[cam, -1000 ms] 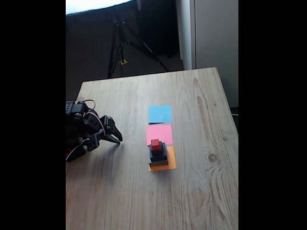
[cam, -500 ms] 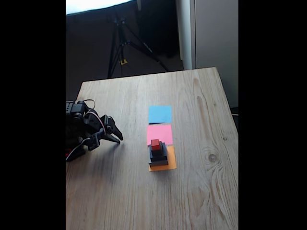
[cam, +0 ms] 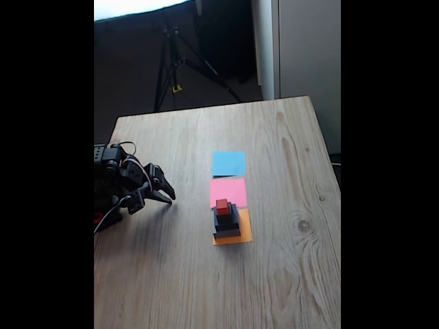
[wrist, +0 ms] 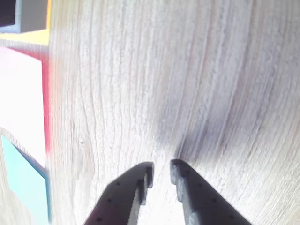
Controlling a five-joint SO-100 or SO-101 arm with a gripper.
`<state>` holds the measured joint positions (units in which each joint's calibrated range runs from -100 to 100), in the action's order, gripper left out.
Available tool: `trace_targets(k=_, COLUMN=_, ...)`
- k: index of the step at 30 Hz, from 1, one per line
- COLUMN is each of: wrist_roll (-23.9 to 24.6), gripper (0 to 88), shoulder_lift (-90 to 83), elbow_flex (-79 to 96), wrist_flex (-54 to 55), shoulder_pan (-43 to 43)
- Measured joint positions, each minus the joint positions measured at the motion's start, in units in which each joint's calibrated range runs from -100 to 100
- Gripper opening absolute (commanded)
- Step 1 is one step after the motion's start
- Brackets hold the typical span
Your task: Tower of hanoi
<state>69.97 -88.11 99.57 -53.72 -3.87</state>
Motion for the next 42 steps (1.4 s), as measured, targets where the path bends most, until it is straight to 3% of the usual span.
trace_targets(k=5, wrist_roll=-28.12, gripper=0.6, shoulder_lift=3.42, elbow_flex=-4.69, wrist_flex=0.08, shoulder_pan=-0.72)
trace_targets(k=13, wrist_roll=-63.72, gripper=2.9, shoulder_lift=17.7, elbow_flex=-28.86, wrist_flex=-3.76, shoulder_pan=-3.1)
trace_targets(k=21, wrist_roll=-112.5, gripper=6.1, shoulder_lift=27.28, elbow_flex=-49.02, wrist_flex=-4.64, shoulder_pan=-9.4)
trace_targets(k=24, wrist_roll=-128.3, gripper=15.1, shoulder_lift=29.16, elbow_flex=-53.19, wrist_flex=-2.96, shoulder_pan=-12.18)
trace_targets(k=29, wrist_roll=-160.07, gripper=16.5, shoulder_lift=31.55, elbow_flex=-57.45, wrist_flex=-1.68, shoulder_pan=-16.11)
trace_targets(k=32, wrist_roll=-167.19, gripper=19.9, shoulder_lift=32.24, elbow_flex=-57.45, wrist_flex=2.96, shoulder_pan=-17.24)
trace_targets(k=42, wrist_roll=-169.1, gripper=23.7, shoulder_lift=32.41, elbow_flex=-57.37, wrist_flex=8.73, shoulder_pan=-20.65)
